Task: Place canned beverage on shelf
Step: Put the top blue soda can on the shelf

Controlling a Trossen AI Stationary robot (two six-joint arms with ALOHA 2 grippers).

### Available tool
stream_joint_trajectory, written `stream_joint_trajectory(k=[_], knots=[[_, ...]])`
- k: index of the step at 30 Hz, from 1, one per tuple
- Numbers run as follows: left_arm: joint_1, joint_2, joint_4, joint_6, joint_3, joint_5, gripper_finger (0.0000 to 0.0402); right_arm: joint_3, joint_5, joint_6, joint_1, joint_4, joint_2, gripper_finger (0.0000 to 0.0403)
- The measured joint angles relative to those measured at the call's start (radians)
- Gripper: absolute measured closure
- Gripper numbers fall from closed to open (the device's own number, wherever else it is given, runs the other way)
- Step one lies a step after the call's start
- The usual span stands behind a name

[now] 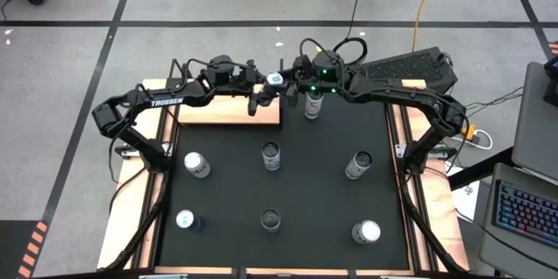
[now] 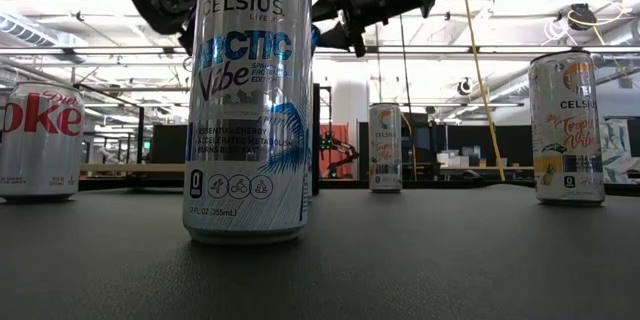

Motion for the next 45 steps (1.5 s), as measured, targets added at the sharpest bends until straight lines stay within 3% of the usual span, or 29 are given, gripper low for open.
stream_joint_trajectory(k=[8,12,20,26,32,37,45], knots=[[0.034,0.001,0.167,-0.068,-0.072,-0.046,0.0188,0.002,-0.010,-0.003,-0.008,0.002,-0.032,0.0136],[0.034,0.001,0.175,-0.061,-0.072,-0.130,0.0186,0.002,-0.012,-0.004,-0.007,0.002,-0.050,0.0136],[0.032,0.001,0.182,-0.059,-0.072,-0.162,0.0168,0.002,-0.004,-0.004,-0.008,0.000,-0.059,0.0136],[0.034,0.043,0.188,-0.060,-0.071,-0.164,0.0175,0.002,-0.003,-0.004,-0.006,-0.002,-0.059,0.0135],[0.059,0.142,0.293,-0.134,-0.072,-0.161,0.0175,0.000,-0.003,-0.003,-0.006,-0.025,-0.058,0.0135],[0.082,0.151,0.346,-0.139,-0.089,-0.121,0.0175,0.000,-0.004,-0.004,-0.006,-0.049,-0.058,0.0135],[0.122,0.152,0.620,-0.192,-0.234,-0.035,0.0175,0.000,-0.004,-0.004,-0.006,-0.055,-0.058,0.0135]])
